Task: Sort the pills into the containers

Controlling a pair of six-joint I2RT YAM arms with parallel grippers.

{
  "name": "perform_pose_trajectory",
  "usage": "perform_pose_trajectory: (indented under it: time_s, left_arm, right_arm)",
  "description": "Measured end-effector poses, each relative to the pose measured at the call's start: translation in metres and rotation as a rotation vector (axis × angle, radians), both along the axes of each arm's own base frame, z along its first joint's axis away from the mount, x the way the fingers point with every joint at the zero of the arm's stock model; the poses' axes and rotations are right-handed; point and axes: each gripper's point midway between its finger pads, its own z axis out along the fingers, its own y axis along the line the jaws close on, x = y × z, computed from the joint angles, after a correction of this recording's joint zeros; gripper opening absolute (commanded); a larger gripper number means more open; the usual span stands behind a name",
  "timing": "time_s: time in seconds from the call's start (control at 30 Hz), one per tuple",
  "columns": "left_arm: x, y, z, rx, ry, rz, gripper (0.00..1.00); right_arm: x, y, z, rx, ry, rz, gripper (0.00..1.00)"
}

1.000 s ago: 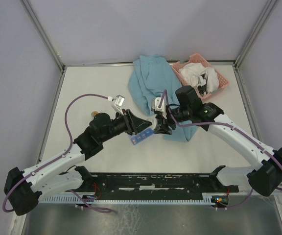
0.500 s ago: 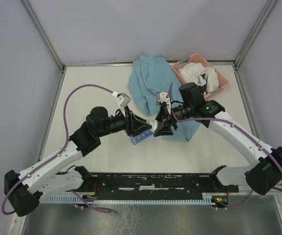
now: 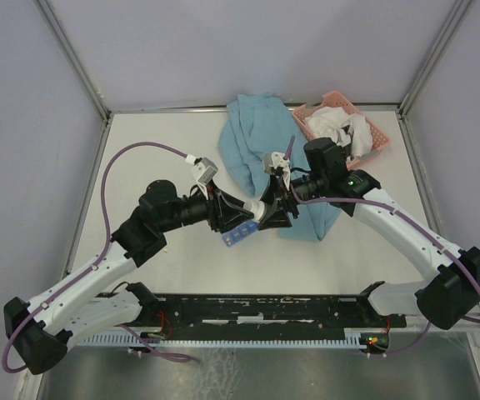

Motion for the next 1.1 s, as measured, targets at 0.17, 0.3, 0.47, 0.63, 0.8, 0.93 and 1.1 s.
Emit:
perform_pose_trajectory:
  time_s: [0.17, 0.3, 0.47, 0.63, 0.8, 0.93, 1.1]
  left_arm:
    - [-0.002, 0.012, -0.003, 0.019, 0.016, 0.049, 0.73]
    - [-0.002, 0.017, -0.006, 0.031, 0.026, 0.072, 0.82]
    - [-0.005, 0.024, -0.009, 0.047, 0.038, 0.095, 0.84]
    - [-0.020, 0.036, 0.008, -0.018, -0.013, 0.096, 0.86]
    - [-0.022, 0.051, 0.028, -0.145, -0.009, 0.177, 0.87]
    - [-0.009, 0.055, 0.038, -0.247, 0.070, 0.266, 0.86]
    - [0.017, 0.050, 0.030, -0.300, 0.236, 0.387, 0.86]
  right_arm:
    - [0.001, 0.003, 0.008, 0.037, -0.030, 0.020, 0.10]
    - [0.001, 0.004, 0.010, 0.047, -0.036, 0.027, 0.11]
    - [0.001, 0.004, 0.009, 0.048, -0.040, 0.028, 0.11]
    - [0.002, 0.004, 0.009, 0.047, -0.060, 0.029, 0.10]
    - [0.008, 0.002, 0.005, 0.027, -0.107, 0.010, 0.11]
    - [0.012, -0.001, 0.003, 0.011, -0.153, -0.007, 0.11]
    - [0.019, -0.003, -0.002, -0.014, -0.198, -0.026, 0.11]
